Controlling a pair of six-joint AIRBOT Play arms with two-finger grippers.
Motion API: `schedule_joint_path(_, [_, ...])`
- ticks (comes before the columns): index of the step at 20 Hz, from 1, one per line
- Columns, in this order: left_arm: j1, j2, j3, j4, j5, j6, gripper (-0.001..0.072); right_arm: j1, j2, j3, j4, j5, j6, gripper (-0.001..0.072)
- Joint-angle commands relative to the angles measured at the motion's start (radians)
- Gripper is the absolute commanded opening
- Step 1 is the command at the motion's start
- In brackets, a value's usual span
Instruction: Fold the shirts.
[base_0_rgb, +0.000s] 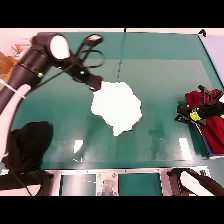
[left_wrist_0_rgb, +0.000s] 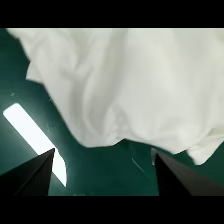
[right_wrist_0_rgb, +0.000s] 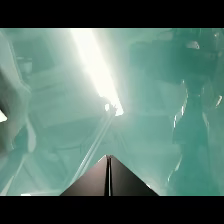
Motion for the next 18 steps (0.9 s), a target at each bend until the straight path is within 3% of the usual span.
schedule_joint_path(1, [0.185, -0.001, -0.126, -0.018, -0.045, -0.041, 0.0706, 0.000, 0.001, 0.000, 0.000, -0.012, 0.000, 0.0011])
schedule_joint_path(3, [0.267, -0.001, -0.273, -0.110, 0.046, -0.039, 0.0706, 0.000, 0.000, 0.000, 0.001, -0.051, 0.000, 0.0011])
schedule_joint_path(6, [0.303, -0.011, -0.444, -0.272, 0.304, -0.016, 0.0706, 0.000, 0.000, 0.000, 0.009, -0.089, 0.000, 0.0011])
schedule_joint_path(9, [0.291, -0.089, -0.491, -0.527, 0.444, 0.124, 0.0706, 0.003, -0.016, -0.008, 0.120, -0.104, -0.012, 0.0010])
schedule_joint_path(11, [0.277, -0.159, -0.491, -0.648, 0.471, 0.182, 0.0706, 0.034, -0.019, -0.046, 0.243, -0.128, -0.098, 0.0011])
schedule_joint_path(12, [0.270, -0.192, -0.491, -0.707, 0.477, 0.209, 0.0705, 0.064, -0.019, -0.074, 0.298, -0.150, -0.129, 0.0040])
schedule_joint_path(14, [0.251, -0.233, -0.491, -0.775, 0.492, 0.255, 0.0705, 0.153, -0.019, -0.149, 0.387, -0.201, -0.150, 0.0393])
schedule_joint_path(16, [0.235, -0.241, -0.489, -0.801, 0.520, 0.274, 0.0695, 0.258, -0.024, -0.222, 0.467, -0.291, -0.154, 0.0427])
schedule_joint_path(17, [0.229, -0.241, -0.489, -0.808, 0.536, 0.290, 0.0485, 0.312, -0.032, -0.249, 0.504, -0.350, -0.155, 0.0426])
schedule_joint_path(18, [0.221, -0.241, -0.489, -0.806, 0.541, 0.321, 0.0355, 0.369, -0.047, -0.265, 0.543, -0.414, -0.155, 0.0425])
